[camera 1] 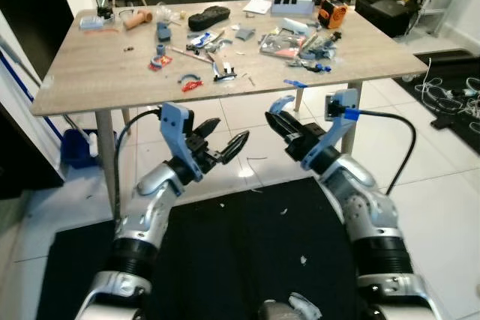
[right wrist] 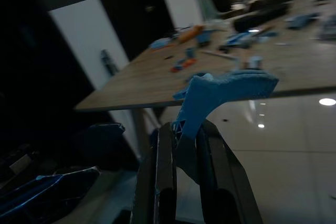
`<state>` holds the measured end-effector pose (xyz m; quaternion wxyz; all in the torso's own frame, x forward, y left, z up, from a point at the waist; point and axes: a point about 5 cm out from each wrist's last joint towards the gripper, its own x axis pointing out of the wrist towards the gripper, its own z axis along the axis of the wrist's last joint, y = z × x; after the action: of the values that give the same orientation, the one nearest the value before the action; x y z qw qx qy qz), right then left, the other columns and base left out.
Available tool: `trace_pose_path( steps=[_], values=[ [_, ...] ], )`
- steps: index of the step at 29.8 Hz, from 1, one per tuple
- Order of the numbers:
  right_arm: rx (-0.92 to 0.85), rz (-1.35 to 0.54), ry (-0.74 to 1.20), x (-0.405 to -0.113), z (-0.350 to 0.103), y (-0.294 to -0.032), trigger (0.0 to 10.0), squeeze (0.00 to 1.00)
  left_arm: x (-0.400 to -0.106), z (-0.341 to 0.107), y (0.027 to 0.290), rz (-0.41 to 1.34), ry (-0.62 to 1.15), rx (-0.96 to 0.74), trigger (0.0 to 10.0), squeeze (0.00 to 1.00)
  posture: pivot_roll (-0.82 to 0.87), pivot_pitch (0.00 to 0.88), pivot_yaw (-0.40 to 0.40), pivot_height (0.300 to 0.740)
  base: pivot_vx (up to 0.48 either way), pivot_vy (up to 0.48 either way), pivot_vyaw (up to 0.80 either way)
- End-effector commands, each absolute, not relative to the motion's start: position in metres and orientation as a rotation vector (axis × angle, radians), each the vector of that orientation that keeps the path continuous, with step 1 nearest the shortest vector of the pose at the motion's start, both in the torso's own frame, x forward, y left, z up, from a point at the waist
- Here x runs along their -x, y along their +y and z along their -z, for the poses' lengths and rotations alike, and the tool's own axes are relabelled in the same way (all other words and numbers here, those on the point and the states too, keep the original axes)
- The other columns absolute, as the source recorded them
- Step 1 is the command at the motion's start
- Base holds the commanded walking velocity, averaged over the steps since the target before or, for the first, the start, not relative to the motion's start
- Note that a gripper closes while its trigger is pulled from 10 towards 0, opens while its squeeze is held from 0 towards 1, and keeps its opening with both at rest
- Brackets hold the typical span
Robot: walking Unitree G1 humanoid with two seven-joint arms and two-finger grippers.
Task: Picking trash to rubbish bin
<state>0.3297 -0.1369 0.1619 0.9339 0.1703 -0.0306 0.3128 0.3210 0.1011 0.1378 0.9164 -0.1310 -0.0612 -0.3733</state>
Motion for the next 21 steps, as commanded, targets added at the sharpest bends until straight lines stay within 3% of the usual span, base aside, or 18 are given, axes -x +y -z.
trace_pose_path(
  steps=[1,21],
  values=[
    [-0.347,-0.635,-0.046,-0.3309,-0.1611,-0.1376,10.0,0.00,-0.3208,-0.1389,0.0991,0.784,-0.125,0.271,10.0,0.00,-0.11,0.000,0.021,0.740,0.000,0.000,-0.76],
    [-0.353,-0.643,-0.027,-0.3309,-0.1588,-0.1373,10.0,0.00,-0.3195,-0.1375,0.0971,0.818,-0.121,0.277,10.0,0.00,-0.11,0.000,0.019,0.740,0.000,0.000,-0.76]
  ],
)
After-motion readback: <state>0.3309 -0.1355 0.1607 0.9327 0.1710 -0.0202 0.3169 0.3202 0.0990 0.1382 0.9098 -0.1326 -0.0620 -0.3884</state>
